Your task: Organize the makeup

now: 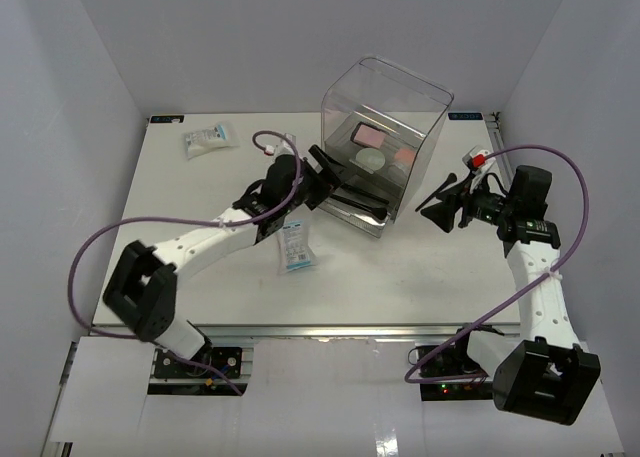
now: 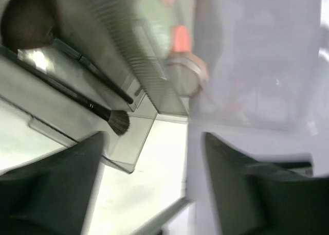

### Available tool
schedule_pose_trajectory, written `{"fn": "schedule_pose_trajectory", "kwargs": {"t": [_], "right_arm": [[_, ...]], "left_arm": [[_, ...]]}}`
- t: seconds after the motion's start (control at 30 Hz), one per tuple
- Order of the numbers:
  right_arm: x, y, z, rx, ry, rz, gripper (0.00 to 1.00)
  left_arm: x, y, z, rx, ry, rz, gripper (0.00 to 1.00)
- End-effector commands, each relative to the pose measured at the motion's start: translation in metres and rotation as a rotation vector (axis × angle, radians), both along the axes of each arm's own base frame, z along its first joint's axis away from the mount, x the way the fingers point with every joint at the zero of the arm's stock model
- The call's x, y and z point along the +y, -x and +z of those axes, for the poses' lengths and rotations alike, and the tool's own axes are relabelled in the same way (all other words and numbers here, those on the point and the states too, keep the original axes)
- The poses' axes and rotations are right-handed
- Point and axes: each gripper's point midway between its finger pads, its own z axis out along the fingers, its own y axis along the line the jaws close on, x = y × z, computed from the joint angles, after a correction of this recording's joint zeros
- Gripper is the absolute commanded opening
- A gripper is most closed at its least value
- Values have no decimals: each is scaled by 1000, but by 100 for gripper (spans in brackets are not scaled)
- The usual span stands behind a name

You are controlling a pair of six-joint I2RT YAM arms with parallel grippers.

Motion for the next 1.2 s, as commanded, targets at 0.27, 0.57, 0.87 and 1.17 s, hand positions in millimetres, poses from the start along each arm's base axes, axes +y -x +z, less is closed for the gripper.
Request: {"fn": "schedule_pose_trajectory", "kwargs": {"t": [0.27, 0.57, 0.87, 1.17], "right_arm": [[-78, -73, -37, 251, -69, -574, 70], [-115, -165, -105, 603, 63, -979, 77], [-120, -201, -155, 689, 166, -1109, 72], [-108, -205, -187, 723, 249, -1106, 64]], "left_arm": [[140, 89, 72, -788, -706, -256, 98], [175, 109, 53, -829, -796, -193, 98], [175, 111, 55, -838, -789, -198, 98], [179, 108, 53, -827, -806, -174, 98]]}}
